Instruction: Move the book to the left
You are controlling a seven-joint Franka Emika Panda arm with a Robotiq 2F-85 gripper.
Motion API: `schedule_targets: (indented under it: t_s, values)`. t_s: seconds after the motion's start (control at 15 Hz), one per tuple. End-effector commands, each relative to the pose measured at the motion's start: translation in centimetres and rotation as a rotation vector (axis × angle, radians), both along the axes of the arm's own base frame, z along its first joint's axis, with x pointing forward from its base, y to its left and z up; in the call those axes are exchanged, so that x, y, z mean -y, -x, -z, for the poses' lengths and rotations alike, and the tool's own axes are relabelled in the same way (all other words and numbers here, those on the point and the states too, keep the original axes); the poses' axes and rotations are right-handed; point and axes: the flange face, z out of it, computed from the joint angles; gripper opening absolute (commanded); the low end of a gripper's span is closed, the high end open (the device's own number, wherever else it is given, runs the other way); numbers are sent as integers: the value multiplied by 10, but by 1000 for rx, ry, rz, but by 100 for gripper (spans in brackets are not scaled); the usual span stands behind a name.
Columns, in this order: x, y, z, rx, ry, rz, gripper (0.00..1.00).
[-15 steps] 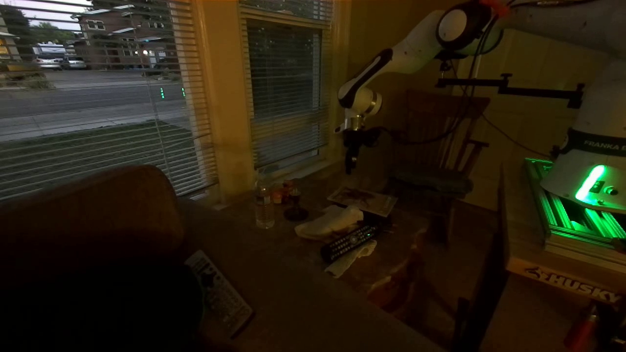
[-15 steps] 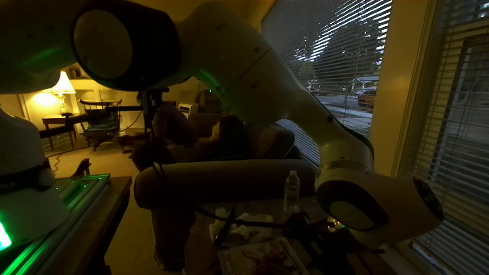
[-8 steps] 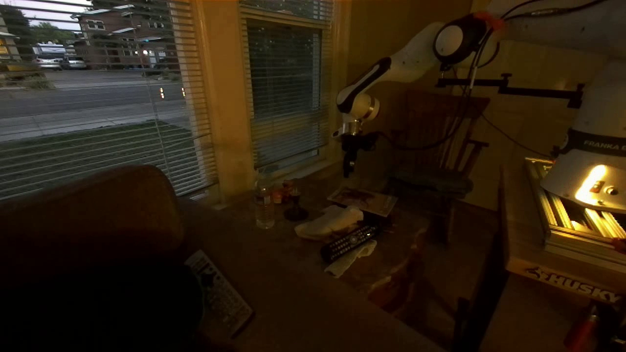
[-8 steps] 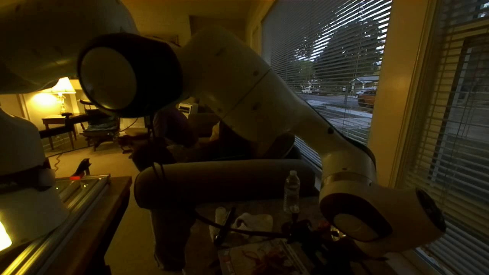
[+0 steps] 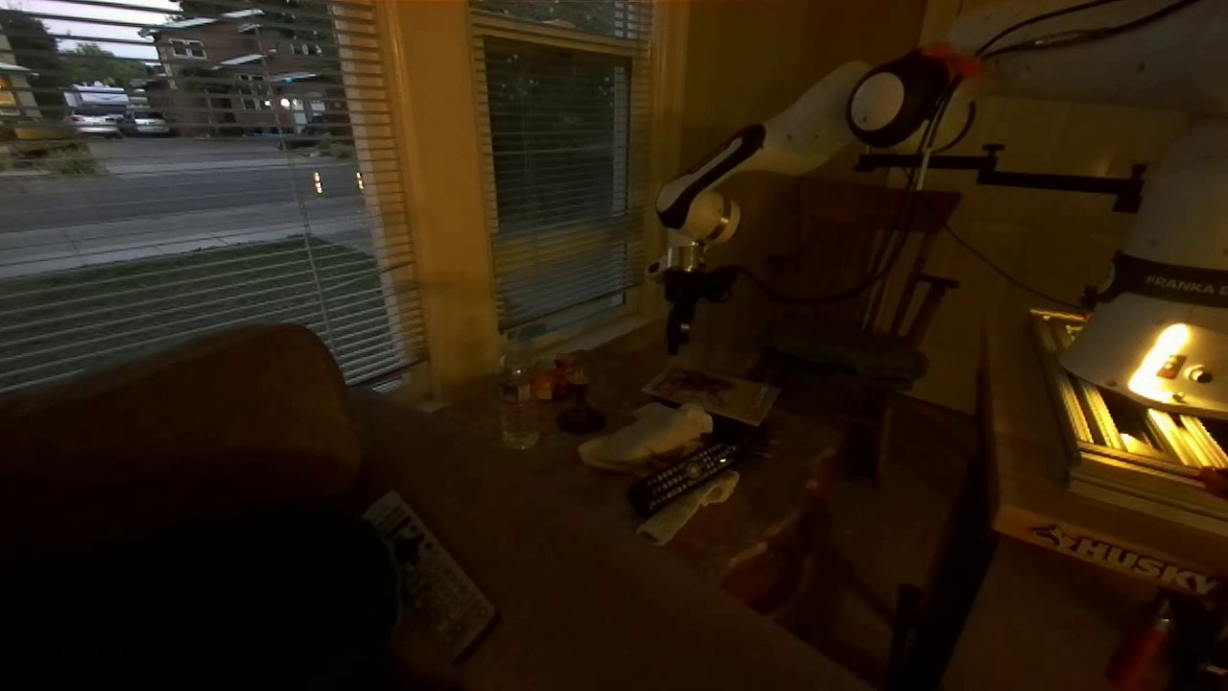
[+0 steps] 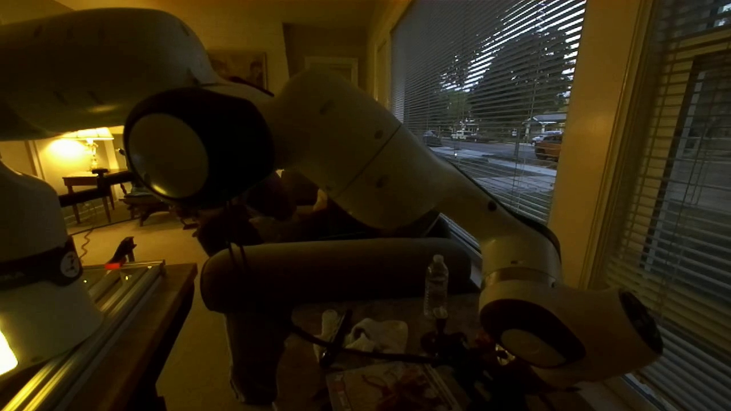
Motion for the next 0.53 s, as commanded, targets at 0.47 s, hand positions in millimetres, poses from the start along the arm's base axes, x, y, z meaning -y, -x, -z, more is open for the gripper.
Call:
schedule_targets:
  t_s: [0.47]
  values:
    - [-4, -4, 11, -14, 35, -17, 100]
